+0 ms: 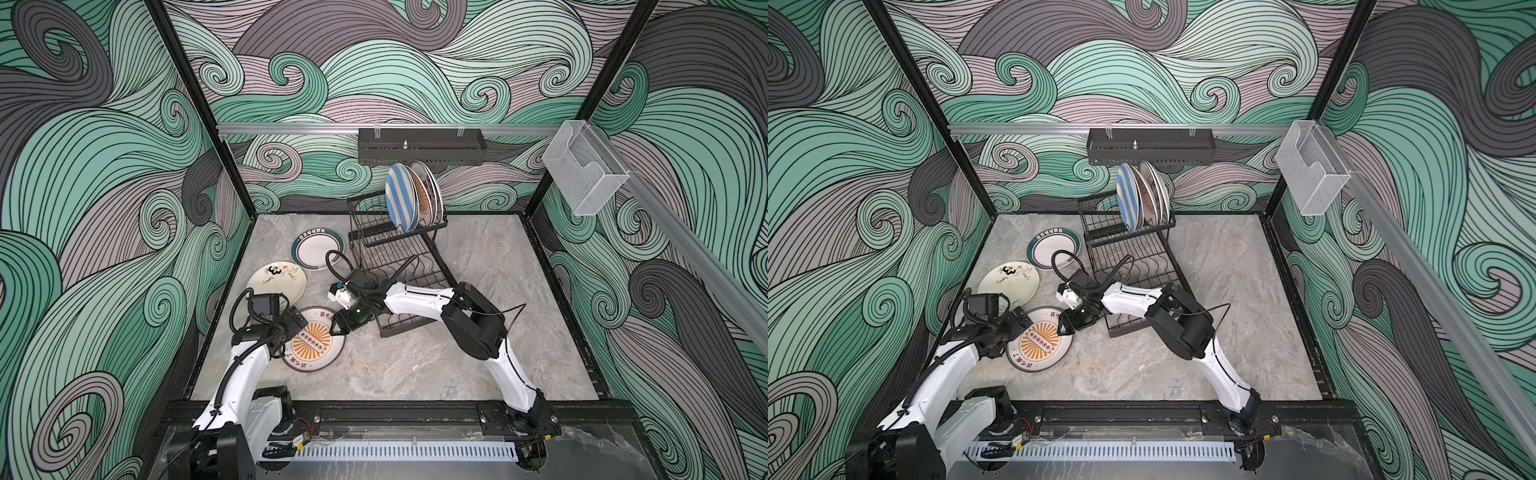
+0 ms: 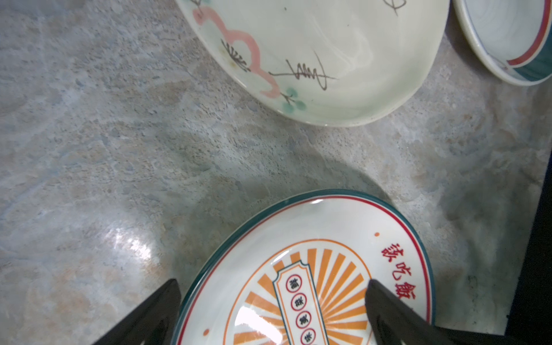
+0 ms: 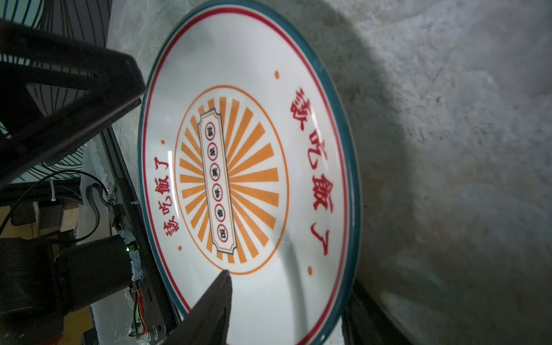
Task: Load plates into a dish rack
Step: Pick up the plate from the middle-left of the table.
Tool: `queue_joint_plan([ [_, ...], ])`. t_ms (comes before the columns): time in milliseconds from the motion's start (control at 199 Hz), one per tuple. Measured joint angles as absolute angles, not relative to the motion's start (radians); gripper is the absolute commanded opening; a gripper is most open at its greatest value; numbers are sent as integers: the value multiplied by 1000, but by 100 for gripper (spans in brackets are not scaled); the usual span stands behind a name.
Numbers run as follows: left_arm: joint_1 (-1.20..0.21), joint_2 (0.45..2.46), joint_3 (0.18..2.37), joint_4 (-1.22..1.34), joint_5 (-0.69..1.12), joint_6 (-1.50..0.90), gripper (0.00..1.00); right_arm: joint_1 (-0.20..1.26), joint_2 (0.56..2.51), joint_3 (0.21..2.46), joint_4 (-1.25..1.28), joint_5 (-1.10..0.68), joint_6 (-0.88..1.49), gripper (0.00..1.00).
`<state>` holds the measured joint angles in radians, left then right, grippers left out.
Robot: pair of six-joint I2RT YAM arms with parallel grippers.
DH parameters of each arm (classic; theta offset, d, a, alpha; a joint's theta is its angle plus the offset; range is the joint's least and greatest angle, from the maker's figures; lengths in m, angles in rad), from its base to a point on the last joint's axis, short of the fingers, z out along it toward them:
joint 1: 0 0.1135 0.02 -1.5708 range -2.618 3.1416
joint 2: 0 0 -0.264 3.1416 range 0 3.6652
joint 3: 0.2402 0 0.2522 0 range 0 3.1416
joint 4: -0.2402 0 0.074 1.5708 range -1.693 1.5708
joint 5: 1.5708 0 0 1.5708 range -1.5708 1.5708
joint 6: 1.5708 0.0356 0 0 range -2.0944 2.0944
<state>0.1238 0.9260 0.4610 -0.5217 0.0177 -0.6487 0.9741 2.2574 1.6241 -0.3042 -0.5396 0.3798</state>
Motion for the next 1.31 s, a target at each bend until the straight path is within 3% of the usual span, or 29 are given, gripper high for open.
queue_joint_plan([
  [181,125,946,459,-488,43,-649,99,971,2267,1624,-285,-559,403,51],
  [694,128,1000,460,-479,142,-652,99,963,2260,1607,-285,-546,457,23],
  [1211,128,990,578,-546,160,-632,99,937,2087,1562,-326,-462,476,0],
  [1307,128,960,629,-555,141,-616,99,935,2058,1562,-375,-420,459,0],
])
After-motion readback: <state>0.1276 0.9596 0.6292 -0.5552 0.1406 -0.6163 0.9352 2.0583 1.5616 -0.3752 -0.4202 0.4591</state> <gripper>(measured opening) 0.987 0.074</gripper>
